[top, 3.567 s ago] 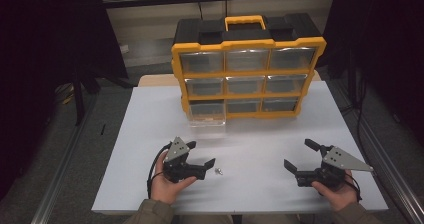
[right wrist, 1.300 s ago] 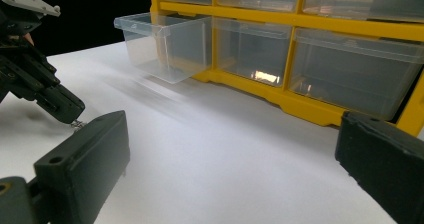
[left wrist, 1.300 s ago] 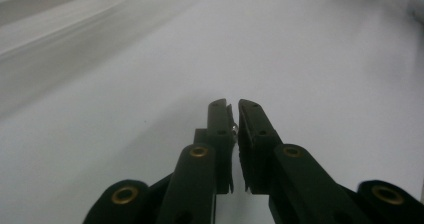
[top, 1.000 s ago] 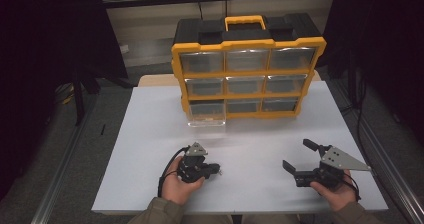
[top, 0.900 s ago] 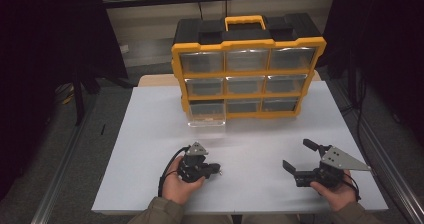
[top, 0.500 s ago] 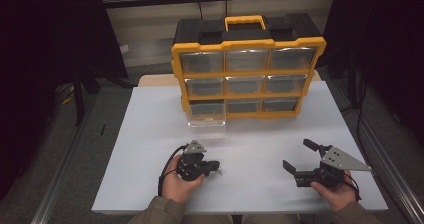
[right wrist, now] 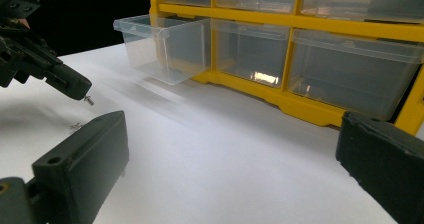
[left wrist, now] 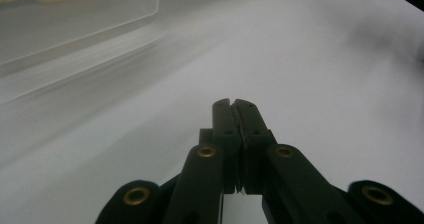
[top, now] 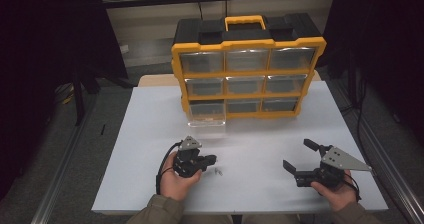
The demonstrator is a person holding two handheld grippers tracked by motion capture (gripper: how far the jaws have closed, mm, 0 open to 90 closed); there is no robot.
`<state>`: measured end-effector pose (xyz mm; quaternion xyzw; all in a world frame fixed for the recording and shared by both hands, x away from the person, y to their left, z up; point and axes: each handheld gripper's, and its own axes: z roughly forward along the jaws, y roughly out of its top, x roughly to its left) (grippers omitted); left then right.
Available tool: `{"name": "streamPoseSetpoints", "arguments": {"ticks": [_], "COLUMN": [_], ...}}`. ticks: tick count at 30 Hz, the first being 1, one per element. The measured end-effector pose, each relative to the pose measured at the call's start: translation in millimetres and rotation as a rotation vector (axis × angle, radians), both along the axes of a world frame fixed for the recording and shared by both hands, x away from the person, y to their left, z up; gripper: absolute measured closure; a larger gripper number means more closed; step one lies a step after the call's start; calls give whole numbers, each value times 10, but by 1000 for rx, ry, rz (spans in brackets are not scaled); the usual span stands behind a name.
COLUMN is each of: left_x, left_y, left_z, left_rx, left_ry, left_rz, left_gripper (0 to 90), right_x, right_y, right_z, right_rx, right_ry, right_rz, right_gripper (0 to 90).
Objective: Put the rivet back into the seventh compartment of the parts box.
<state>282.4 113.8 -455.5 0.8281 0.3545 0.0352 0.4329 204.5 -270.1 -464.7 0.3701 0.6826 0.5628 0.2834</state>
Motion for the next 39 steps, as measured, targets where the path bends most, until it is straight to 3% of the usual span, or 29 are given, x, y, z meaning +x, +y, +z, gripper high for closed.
{"name": "streamPoseSetpoints", "arguments": {"ticks": [10,39], "left_x": [26,151], "left_y": [38,116], "left_z": [44,206], "left_rx": [-26,-49], "left_ry": [-8,-17], "left_rz": [42,135], "left_gripper": [888,889], "right_x": [5,6], "right_y": [-23,-19], "right_z": [-1,-14], "right_rx": [29,20], "right_ry": [3,-4], "right_rz": [5,17], "right_gripper": [0,0]}}
